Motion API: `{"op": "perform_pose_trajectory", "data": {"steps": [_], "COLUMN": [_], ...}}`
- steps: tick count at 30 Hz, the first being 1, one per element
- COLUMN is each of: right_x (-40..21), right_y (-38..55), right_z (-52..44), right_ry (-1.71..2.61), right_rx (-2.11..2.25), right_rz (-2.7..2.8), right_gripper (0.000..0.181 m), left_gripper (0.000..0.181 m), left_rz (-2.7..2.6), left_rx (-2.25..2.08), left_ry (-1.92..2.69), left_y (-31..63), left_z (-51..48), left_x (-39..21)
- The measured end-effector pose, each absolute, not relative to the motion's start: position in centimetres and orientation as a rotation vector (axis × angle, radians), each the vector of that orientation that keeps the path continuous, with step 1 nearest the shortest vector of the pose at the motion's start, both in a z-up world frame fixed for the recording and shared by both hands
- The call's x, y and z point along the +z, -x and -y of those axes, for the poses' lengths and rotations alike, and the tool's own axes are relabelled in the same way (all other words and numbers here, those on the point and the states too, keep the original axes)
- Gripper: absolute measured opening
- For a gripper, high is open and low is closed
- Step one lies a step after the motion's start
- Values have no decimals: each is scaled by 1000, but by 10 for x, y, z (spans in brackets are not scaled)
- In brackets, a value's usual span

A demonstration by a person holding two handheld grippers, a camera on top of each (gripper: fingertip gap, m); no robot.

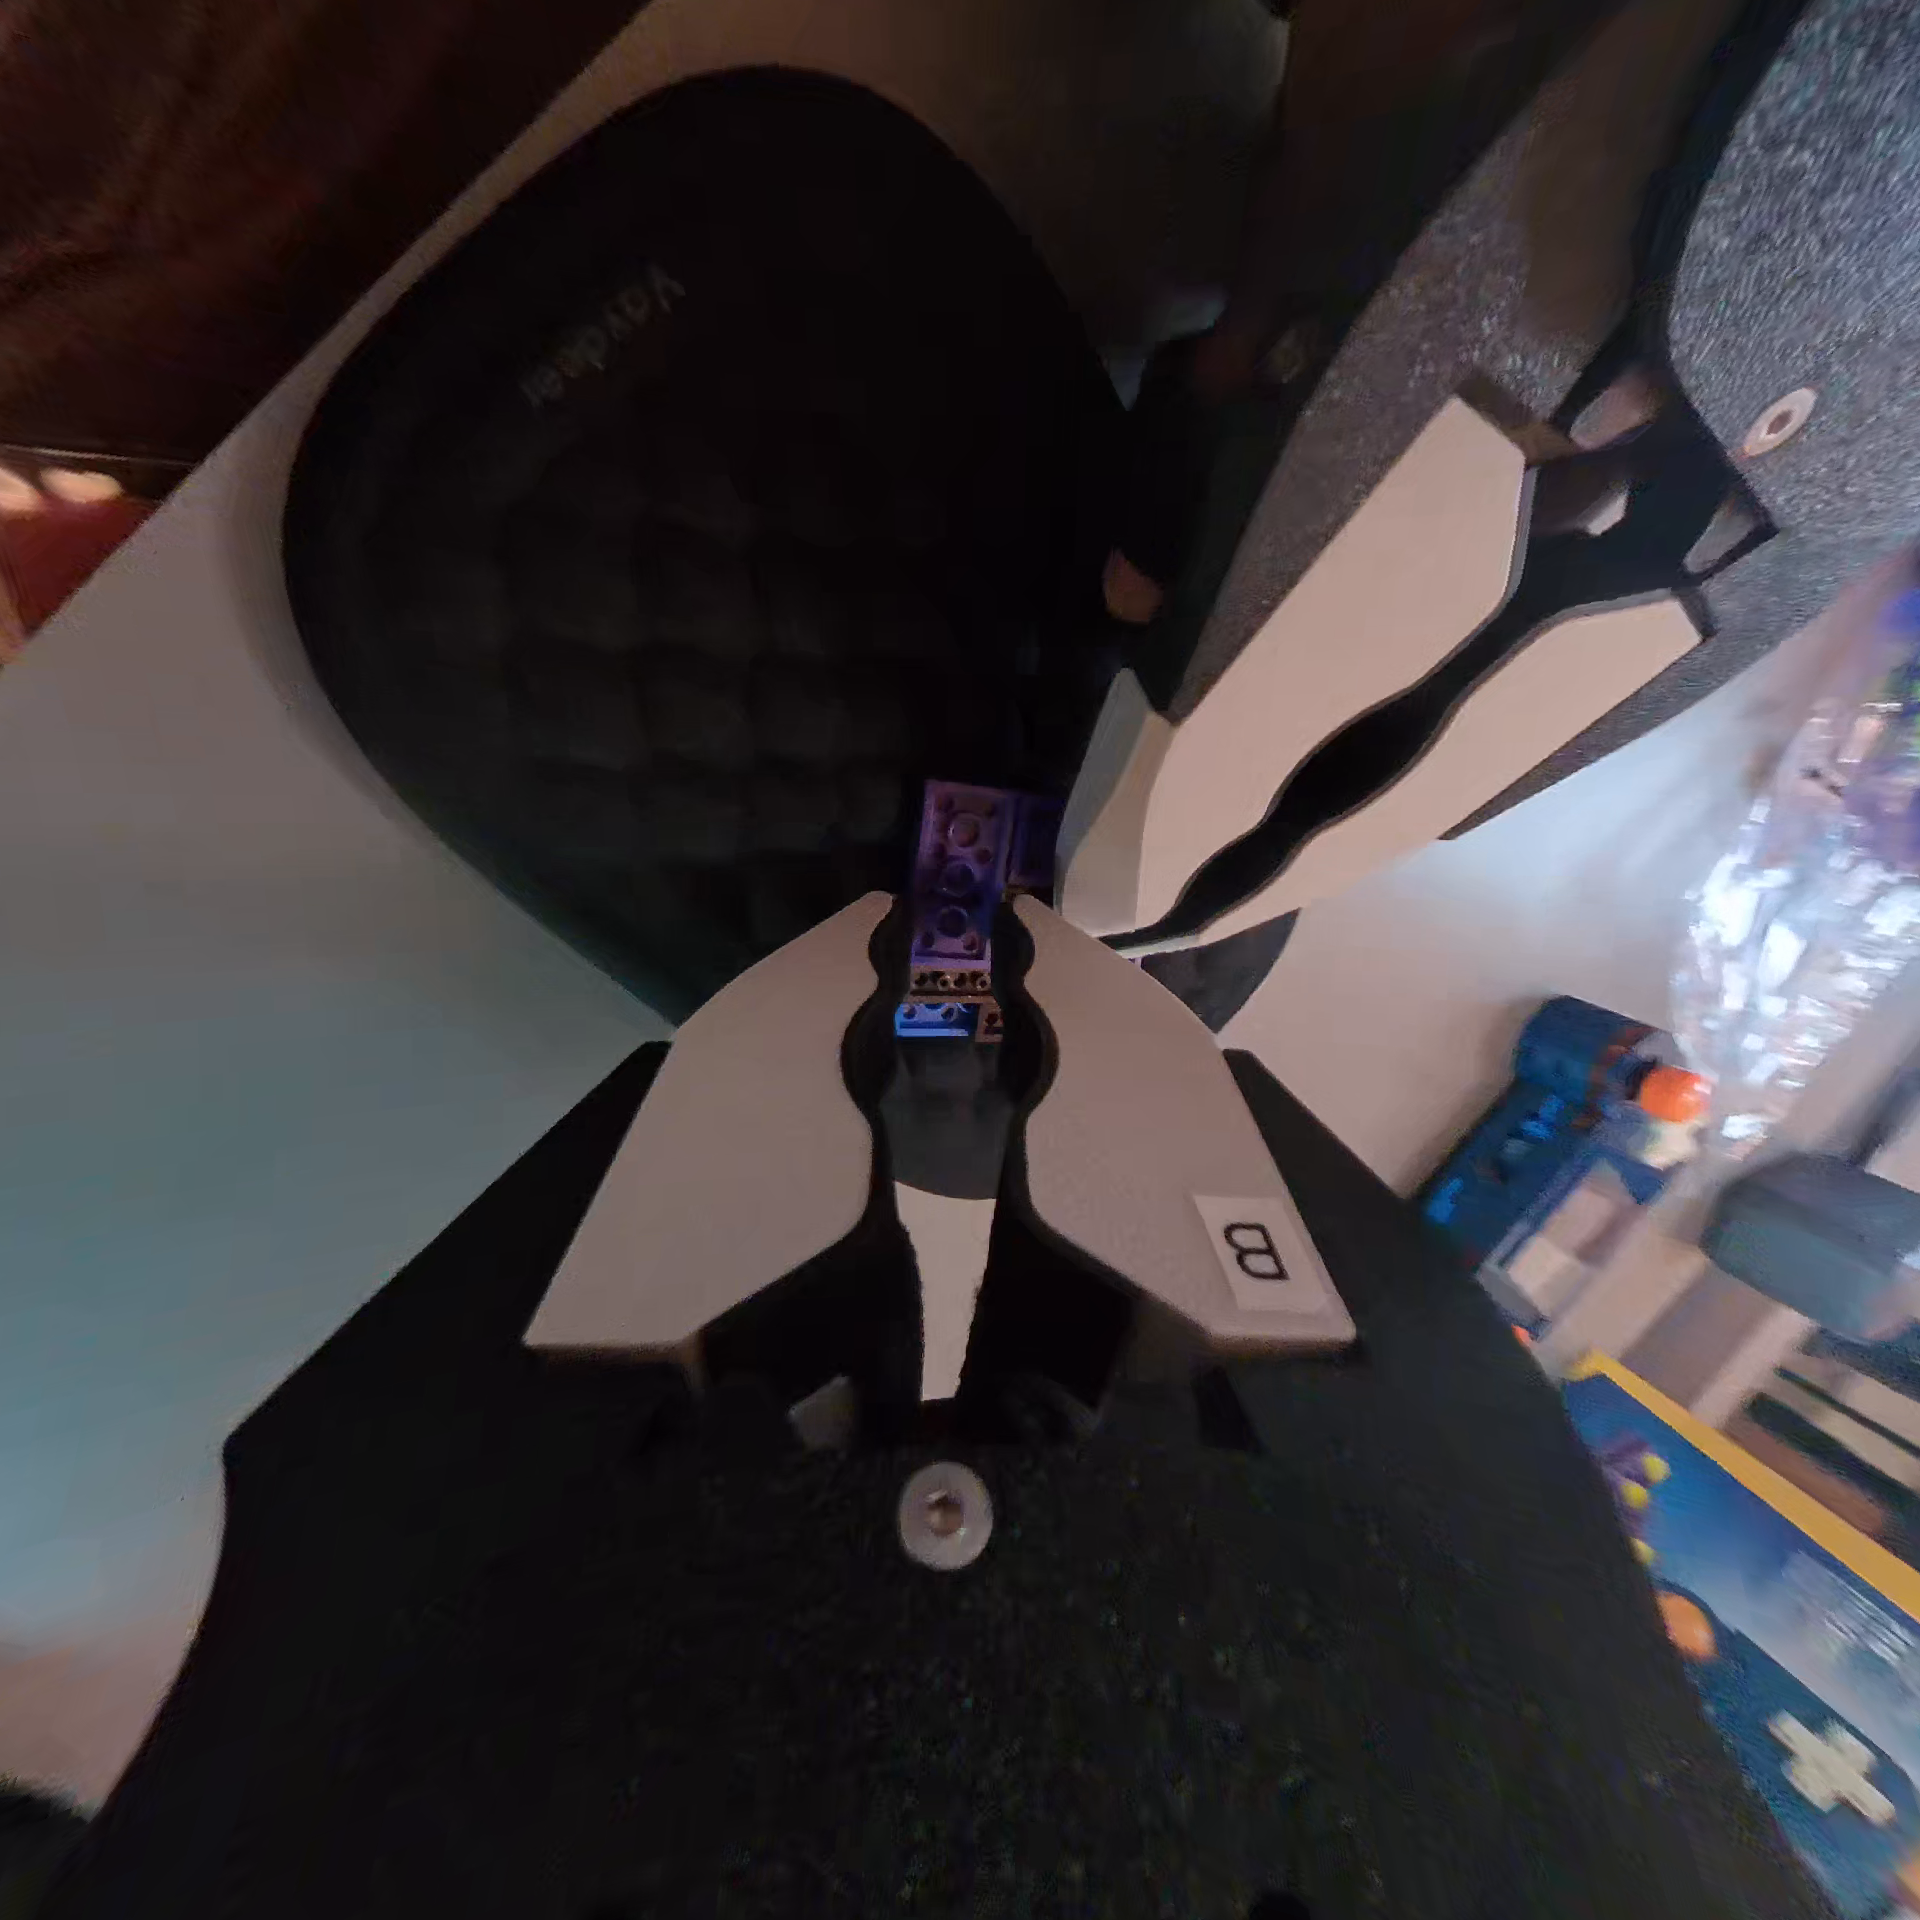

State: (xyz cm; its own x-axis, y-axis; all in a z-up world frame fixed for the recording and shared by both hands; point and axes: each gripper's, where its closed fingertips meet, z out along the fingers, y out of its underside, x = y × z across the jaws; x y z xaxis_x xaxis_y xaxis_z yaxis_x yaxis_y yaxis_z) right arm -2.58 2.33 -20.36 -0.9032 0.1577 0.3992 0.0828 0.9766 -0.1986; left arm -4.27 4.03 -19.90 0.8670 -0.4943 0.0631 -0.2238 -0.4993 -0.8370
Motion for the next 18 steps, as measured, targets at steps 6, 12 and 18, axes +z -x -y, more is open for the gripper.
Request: {"op": "perform_pose_trajectory", "data": {"steps": [6, 12, 18], "right_x": [-198, -190, -172], "right_y": [26, 24, 14], "right_z": [-22, -22, -25], "right_ry": [87, 97, 472], "right_rx": [26, -110, 392], "right_rz": [2357, 2006, 1853], "right_gripper": [15, 16, 16], "left_gripper": [5, 5, 4], "left_rz": [-503, -498, -475], "left_rx": [-362, -304, -361], "left_ry": [2110, 2100, 2079], "left_y": [44, 44, 44], "left_z": [-41, -41, -40], "left_x": [-199, -198, -193]}}
